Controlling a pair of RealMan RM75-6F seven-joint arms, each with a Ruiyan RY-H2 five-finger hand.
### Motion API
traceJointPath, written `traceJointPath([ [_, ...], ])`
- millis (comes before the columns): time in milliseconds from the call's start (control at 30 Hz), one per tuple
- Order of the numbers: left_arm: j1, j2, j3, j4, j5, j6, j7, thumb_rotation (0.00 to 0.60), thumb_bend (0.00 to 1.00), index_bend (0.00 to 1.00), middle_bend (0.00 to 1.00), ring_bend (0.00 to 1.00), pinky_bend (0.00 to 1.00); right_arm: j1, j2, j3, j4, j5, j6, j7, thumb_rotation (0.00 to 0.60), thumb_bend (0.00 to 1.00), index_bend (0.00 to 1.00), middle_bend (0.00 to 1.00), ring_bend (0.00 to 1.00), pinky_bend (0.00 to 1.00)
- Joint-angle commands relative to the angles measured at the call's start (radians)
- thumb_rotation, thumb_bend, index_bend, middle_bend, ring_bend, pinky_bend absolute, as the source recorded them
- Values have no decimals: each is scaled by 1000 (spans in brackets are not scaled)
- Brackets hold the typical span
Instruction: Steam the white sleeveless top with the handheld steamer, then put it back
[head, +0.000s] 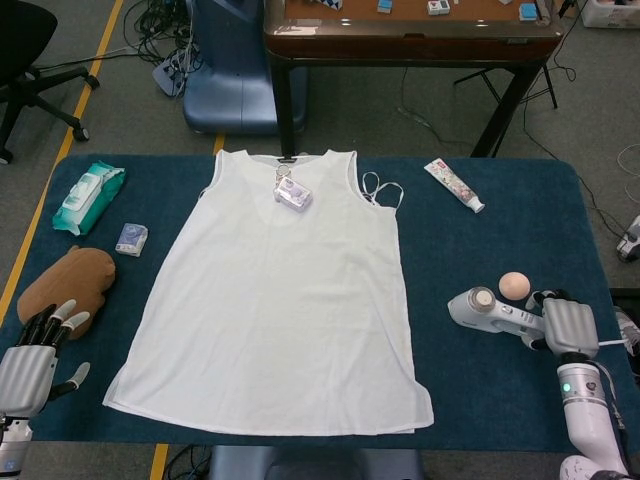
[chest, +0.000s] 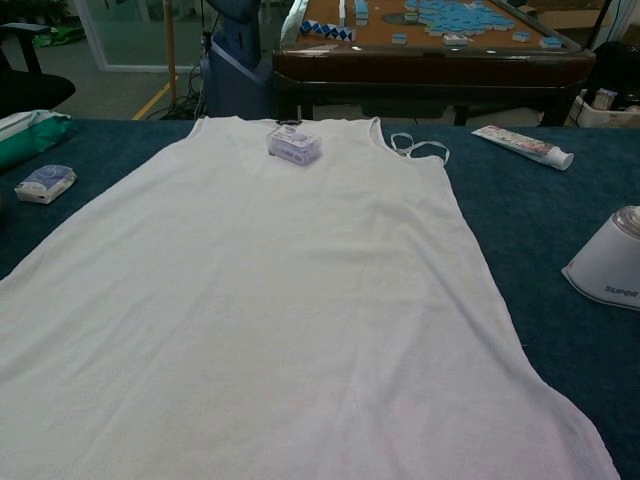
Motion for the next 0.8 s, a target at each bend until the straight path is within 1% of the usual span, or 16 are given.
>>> traceJointPath([
  [33,-1,-2,1,2,0,-3,-1,600,238,191,96,46,78,11,-12,4,15,14,-12,-7,600,70,417,356,215,364],
  [233,0,-3,1,5,-3,-4,-3,600,238,191,96,46,78,36,-38,7,38,36,-32,-40,600,107,423,359,219,364],
  [467,6,-2,2,8,-6,4,-8,600,237,204,96,46,78,46,-54,-1,38,42,-32,-60,600,250,461,396,260,389],
  [800,4,-11,4,25,-7,-6,-23,600,238,209,97,46,78,37,-72,-17,46,52,-27,-59,600,282,471,411,287,413],
])
